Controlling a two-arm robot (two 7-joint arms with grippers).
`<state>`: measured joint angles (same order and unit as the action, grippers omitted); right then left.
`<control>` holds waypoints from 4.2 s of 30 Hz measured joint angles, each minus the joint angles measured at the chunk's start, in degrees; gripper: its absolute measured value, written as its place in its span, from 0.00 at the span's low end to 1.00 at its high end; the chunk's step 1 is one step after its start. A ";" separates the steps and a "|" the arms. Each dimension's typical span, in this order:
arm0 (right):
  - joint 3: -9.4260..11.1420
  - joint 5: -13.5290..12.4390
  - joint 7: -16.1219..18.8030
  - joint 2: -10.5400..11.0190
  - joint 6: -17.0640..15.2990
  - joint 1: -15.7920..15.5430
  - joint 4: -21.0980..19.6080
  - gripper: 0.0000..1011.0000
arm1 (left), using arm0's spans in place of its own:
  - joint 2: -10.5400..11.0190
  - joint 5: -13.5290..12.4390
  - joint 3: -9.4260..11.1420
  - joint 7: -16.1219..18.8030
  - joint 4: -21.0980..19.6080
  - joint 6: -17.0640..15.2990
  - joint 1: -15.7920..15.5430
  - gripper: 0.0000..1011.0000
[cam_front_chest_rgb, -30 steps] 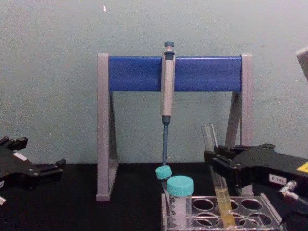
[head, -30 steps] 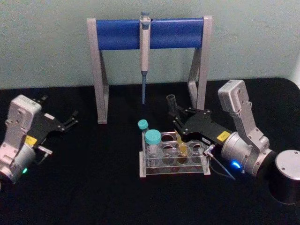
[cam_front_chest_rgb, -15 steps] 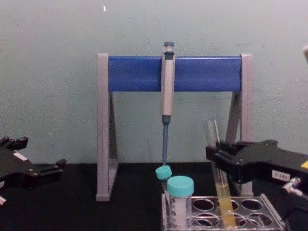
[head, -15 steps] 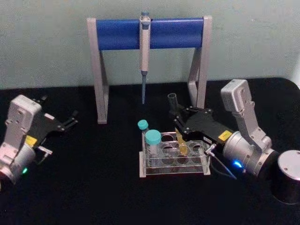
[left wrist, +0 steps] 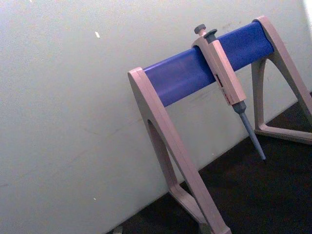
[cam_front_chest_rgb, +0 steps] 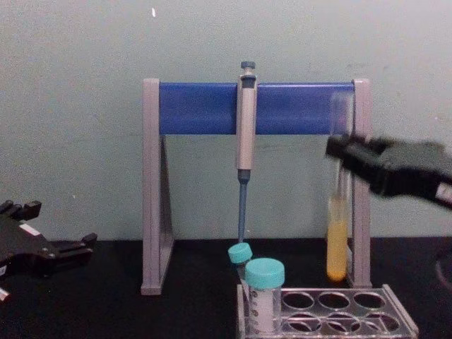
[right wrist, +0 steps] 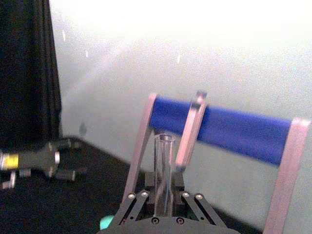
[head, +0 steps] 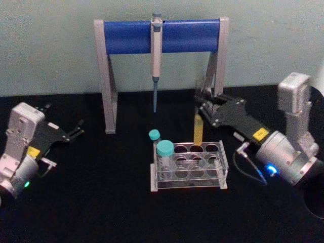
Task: Pick up the test tube from the test tube rack, shake it, then place it back into the test tube rack.
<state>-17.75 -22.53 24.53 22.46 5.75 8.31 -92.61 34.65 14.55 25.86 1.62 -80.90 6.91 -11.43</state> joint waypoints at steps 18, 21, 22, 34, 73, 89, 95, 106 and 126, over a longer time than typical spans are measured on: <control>4.10 -1.13 0.00 -1.80 9.45 -1.66 -0.41 0.21 | 0.00 0.00 0.00 0.00 0.00 0.00 0.00 0.99; 4.26 -1.03 0.00 -1.90 9.46 -1.72 -0.39 0.21 | 0.00 0.00 0.00 0.00 0.00 0.00 0.00 0.99; 4.31 -1.00 0.00 -1.94 9.47 -1.74 -0.38 0.21 | 0.00 0.00 0.00 0.00 0.00 0.00 0.00 0.99; 4.51 -1.10 0.92 -2.30 9.74 -1.94 -0.33 0.21 | 0.00 0.00 0.00 0.00 0.00 0.00 0.00 0.99; 3.04 8.10 -6.50 5.53 5.39 -0.99 -1.90 0.21 | 0.00 0.00 0.00 0.00 0.00 0.00 0.00 0.99; 3.59 -8.74 6.88 0.65 5.11 0.56 1.16 0.21 | 0.00 0.00 0.00 0.00 0.00 0.00 0.00 0.99; 3.20 -16.20 13.96 3.90 1.24 0.63 1.30 0.21 | 0.00 0.00 0.00 0.00 0.00 0.00 0.00 0.99; 4.12 -17.26 14.73 10.69 -0.48 -1.31 -0.46 0.21 | 0.00 0.00 0.00 0.00 0.00 0.00 0.00 0.99; 4.11 -1.62 -0.53 4.25 6.58 1.99 3.47 0.21 | 0.00 0.00 0.00 0.00 0.00 0.00 0.00 0.99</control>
<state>-13.65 -24.15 24.00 26.71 12.33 10.29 -89.14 34.65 14.55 25.86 1.62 -80.90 6.91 -11.43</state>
